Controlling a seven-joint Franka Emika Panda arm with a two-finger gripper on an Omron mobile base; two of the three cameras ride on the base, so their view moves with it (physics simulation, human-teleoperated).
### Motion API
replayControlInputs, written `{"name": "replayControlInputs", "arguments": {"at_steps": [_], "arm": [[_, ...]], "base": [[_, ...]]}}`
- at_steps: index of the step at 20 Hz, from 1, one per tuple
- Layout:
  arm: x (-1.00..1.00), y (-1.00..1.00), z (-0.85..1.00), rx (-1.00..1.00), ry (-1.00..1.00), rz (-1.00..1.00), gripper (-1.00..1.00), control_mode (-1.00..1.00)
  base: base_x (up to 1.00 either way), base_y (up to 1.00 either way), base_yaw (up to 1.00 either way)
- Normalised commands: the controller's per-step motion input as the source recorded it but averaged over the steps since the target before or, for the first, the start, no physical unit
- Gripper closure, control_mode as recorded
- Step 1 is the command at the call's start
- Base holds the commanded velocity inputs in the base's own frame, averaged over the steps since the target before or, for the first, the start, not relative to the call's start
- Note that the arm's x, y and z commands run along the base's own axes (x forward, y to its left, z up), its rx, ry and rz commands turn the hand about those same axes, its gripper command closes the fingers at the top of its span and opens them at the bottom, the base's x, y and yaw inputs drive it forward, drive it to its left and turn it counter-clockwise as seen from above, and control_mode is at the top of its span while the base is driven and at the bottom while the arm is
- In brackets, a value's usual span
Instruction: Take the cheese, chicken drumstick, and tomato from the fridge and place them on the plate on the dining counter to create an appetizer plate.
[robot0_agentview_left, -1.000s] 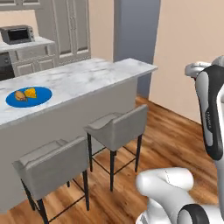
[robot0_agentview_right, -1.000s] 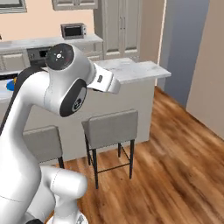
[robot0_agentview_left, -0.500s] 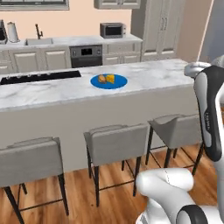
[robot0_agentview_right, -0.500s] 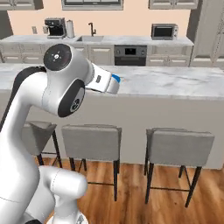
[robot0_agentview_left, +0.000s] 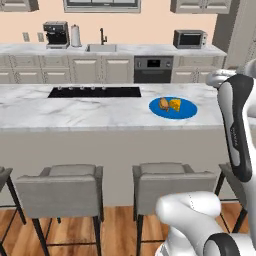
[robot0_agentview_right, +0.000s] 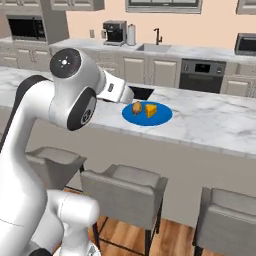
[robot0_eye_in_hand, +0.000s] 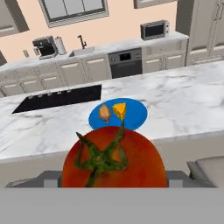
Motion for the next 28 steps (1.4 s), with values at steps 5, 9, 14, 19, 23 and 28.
{"name": "replayControlInputs", "arguments": {"at_steps": [5,9,14,19,23,28], "arm": [[0.00,0.00,0.00,0.00,0.00,0.00,1.00,1.00],[0.00,0.00,0.00,0.00,0.00,0.00,1.00,1.00],[0.00,0.00,0.00,0.00,0.00,0.00,1.00,1.00],[0.00,0.00,0.00,0.00,0.00,0.00,1.00,1.00],[0.00,0.00,0.00,0.00,0.00,0.00,1.00,1.00],[0.45,0.00,-0.25,0.00,0.00,-0.02,1.00,-1.00]], "base": [[1.00,-0.31,0.07],[1.00,-0.02,-0.01],[0.72,0.00,-0.22],[0.63,0.04,-0.29],[0.51,0.14,-0.10],[0.10,0.01,0.00]]}}
